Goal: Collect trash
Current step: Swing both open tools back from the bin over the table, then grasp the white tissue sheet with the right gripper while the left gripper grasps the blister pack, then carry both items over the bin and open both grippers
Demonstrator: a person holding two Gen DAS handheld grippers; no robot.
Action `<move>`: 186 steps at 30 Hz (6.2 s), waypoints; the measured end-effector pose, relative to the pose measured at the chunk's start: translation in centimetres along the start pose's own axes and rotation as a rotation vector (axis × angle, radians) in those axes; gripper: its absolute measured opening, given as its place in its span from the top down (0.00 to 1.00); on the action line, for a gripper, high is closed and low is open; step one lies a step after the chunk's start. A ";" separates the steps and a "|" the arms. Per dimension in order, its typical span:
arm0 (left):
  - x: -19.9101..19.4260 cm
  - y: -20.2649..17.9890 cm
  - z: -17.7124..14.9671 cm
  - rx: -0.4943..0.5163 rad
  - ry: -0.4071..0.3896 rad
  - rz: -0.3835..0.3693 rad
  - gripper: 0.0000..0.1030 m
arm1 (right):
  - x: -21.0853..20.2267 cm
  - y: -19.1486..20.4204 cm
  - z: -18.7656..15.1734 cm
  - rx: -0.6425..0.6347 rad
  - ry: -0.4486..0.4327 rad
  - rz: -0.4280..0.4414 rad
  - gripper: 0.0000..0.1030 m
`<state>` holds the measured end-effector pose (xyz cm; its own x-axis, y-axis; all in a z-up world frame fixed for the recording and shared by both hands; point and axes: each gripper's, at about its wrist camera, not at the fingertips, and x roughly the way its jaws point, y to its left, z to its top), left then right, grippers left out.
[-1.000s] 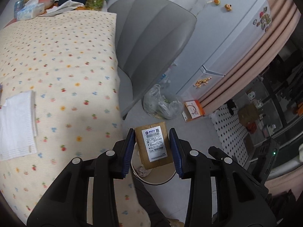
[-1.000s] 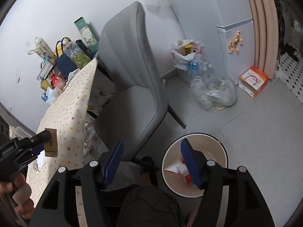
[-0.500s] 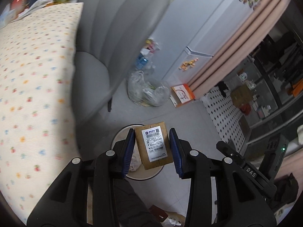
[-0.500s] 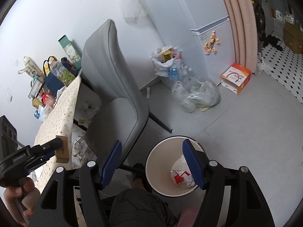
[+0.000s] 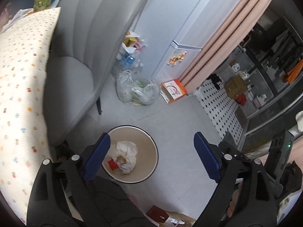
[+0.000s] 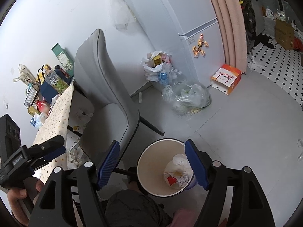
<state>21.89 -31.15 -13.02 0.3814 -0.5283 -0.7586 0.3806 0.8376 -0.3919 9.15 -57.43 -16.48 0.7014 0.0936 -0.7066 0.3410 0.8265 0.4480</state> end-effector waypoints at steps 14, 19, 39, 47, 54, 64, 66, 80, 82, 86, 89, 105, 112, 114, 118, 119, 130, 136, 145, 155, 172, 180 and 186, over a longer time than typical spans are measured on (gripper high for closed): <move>-7.5 5.6 -0.5 -0.088 -0.124 0.061 0.10 | 0.2 6.3 -0.7 -0.093 -0.003 0.058 0.12; -10.3 8.1 -1.0 -0.124 -0.173 0.087 0.10 | -0.2 8.9 -0.9 -0.135 -0.011 0.076 0.10; -19.1 17.6 -4.9 -0.287 -0.310 0.190 0.10 | 0.3 21.6 -3.9 -0.368 0.052 0.185 0.08; -22.2 21.0 -6.8 -0.358 -0.354 0.245 0.10 | 1.0 26.5 -5.7 -0.467 0.100 0.258 0.20; -25.0 23.7 -8.8 -0.417 -0.387 0.305 0.10 | 2.0 31.1 -7.9 -0.557 0.157 0.317 0.27; -27.5 27.0 -11.1 -0.499 -0.409 0.359 0.10 | 4.2 36.5 -11.2 -0.663 0.234 0.353 0.34; -27.9 27.5 -11.5 -0.513 -0.410 0.368 0.10 | 4.7 37.6 -11.9 -0.689 0.246 0.353 0.36; -28.8 30.3 -13.0 -0.578 -0.402 0.412 0.10 | 9.1 41.5 -15.4 -0.779 0.291 0.279 0.61; -28.5 30.3 -13.0 -0.573 -0.396 0.410 0.10 | 9.6 41.6 -15.6 -0.796 0.279 0.255 0.83; -27.7 30.1 -12.7 -0.561 -0.384 0.406 0.10 | 9.4 41.6 -15.6 -0.827 0.289 0.268 0.97; -27.1 29.9 -12.4 -0.549 -0.373 0.399 0.10 | 8.7 41.3 -15.4 -0.823 0.272 0.282 0.97; -20.6 28.1 -9.5 -0.479 -0.256 0.388 0.29 | 4.8 35.8 -11.7 -0.704 0.213 0.301 0.97; -19.8 27.8 -8.8 -0.482 -0.227 0.380 0.72 | 4.0 34.7 -10.9 -0.684 0.196 0.302 0.97; -20.1 27.3 -8.7 -0.466 -0.231 0.371 0.73 | 3.6 34.5 -10.5 -0.680 0.186 0.304 0.97; -20.6 25.9 -8.4 -0.433 -0.244 0.350 0.73 | 2.7 34.0 -9.7 -0.668 0.163 0.305 0.97; -20.7 25.6 -8.3 -0.426 -0.247 0.347 0.73 | 2.5 33.7 -9.4 -0.661 0.155 0.303 0.97; -19.1 21.5 -6.0 -0.335 -0.244 0.311 0.73 | 1.5 28.7 -6.1 -0.570 0.101 0.235 0.97; -17.4 18.9 -4.7 -0.271 -0.225 0.289 0.73 | 1.4 25.1 -4.3 -0.508 0.076 0.187 0.97; -14.0 15.4 -3.0 -0.197 -0.174 0.260 0.73 | 2.6 20.0 -3.0 -0.430 0.086 0.134 0.97; -9.8 12.8 -2.3 -0.145 -0.098 0.253 0.73 | 5.9 14.6 -3.3 -0.339 0.138 0.076 0.97; -5.3 9.4 -1.6 -0.071 -0.018 0.246 0.72 | 10.8 7.6 -4.3 -0.178 0.225 0.034 0.52; -3.7 7.5 -1.5 -0.033 0.008 0.225 0.72 | 9.4 5.5 -3.6 -0.138 0.185 0.026 0.48; -1.4 4.4 -1.0 0.022 0.036 0.188 0.72 | 7.2 3.4 -2.7 -0.110 0.146 0.007 0.46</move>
<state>22.22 -26.52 -14.17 0.4170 -0.3572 -0.8358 0.3241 0.9175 -0.2304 13.63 -52.43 -21.53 0.6021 0.1726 -0.7796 0.2607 0.8804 0.3963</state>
